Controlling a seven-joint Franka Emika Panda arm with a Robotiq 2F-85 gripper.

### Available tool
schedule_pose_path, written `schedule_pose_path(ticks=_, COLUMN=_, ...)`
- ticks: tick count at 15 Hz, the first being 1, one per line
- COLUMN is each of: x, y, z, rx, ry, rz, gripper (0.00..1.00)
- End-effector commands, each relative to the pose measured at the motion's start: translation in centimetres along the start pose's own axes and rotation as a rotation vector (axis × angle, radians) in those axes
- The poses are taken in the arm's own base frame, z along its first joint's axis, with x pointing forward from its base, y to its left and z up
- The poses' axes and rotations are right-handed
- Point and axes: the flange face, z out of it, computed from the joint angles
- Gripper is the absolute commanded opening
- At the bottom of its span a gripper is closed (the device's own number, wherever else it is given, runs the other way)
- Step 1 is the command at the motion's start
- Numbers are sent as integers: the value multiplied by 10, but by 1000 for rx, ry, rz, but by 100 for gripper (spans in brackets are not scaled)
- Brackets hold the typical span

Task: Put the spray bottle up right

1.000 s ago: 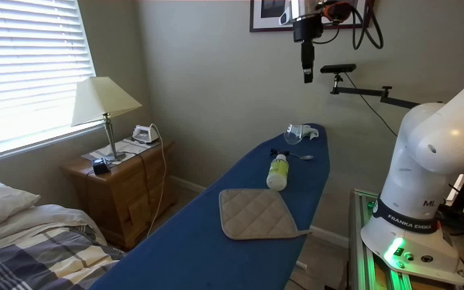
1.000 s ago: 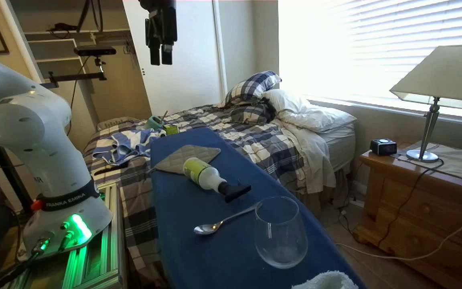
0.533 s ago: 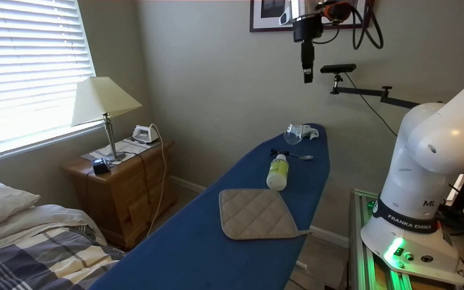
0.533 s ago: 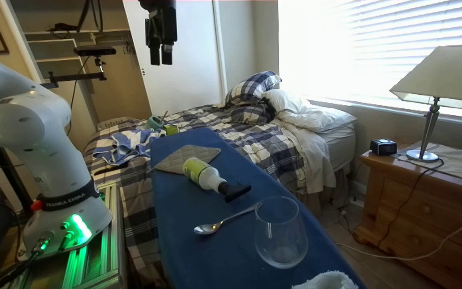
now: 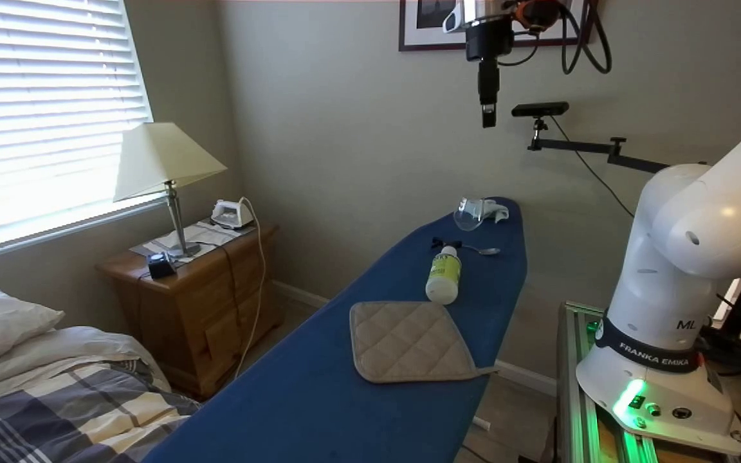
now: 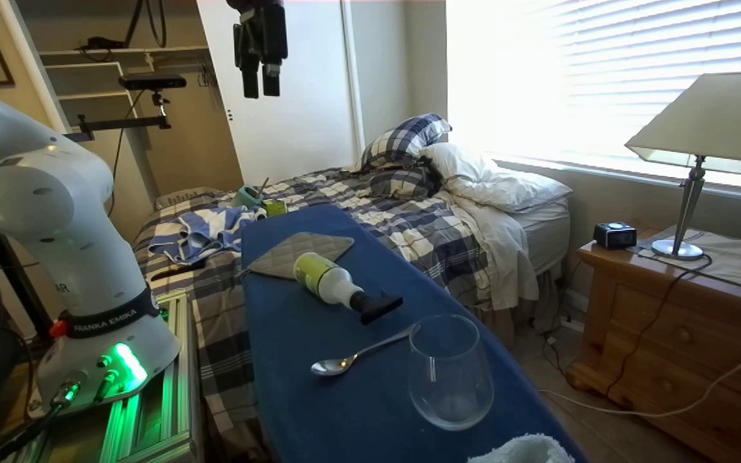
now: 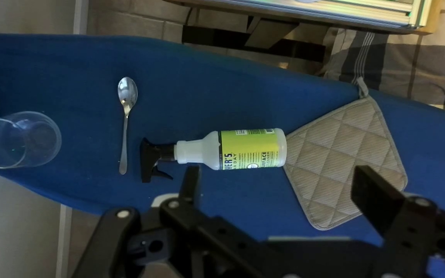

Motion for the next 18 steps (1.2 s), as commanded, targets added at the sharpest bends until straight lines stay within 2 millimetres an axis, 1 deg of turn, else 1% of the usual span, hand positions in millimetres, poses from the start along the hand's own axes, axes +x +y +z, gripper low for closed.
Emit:
schedule_pose_path(ticks=1, x=0, y=0, z=-1, rx=0, ry=-1, rz=0, gripper=100)
schedule_pose_path(ticks=2, x=8, y=18, z=7, rx=-22, ry=-9, rz=67, gripper=100)
schedule_pose_path(ticks=3, x=11, y=32, z=13, rx=-29, ry=-7, rz=108, gripper=100)
schedule_pose_path(ticks=4, x=13, y=50, z=21, rx=-25, ry=-14, rz=158, gripper=100)
schedule_pose_path(ticks=6, x=16, y=80, z=40, rx=11, ry=-31, rz=206, gripper=100)
schedule_pose_path(ticks=8, x=18, y=105, z=63, rx=77, ry=-62, rz=245, gripper=100)
schedule_pose_path(ticks=12, x=22, y=133, z=110, rx=227, ry=-169, rz=267, gripper=100)
schedule_pose_path(ticks=16, x=23, y=152, z=153, rx=326, ry=-292, rz=327, gripper=100)
schedule_pose_path(ticks=18, x=27, y=157, z=165, rx=358, ry=-328, rz=361, gripper=100)
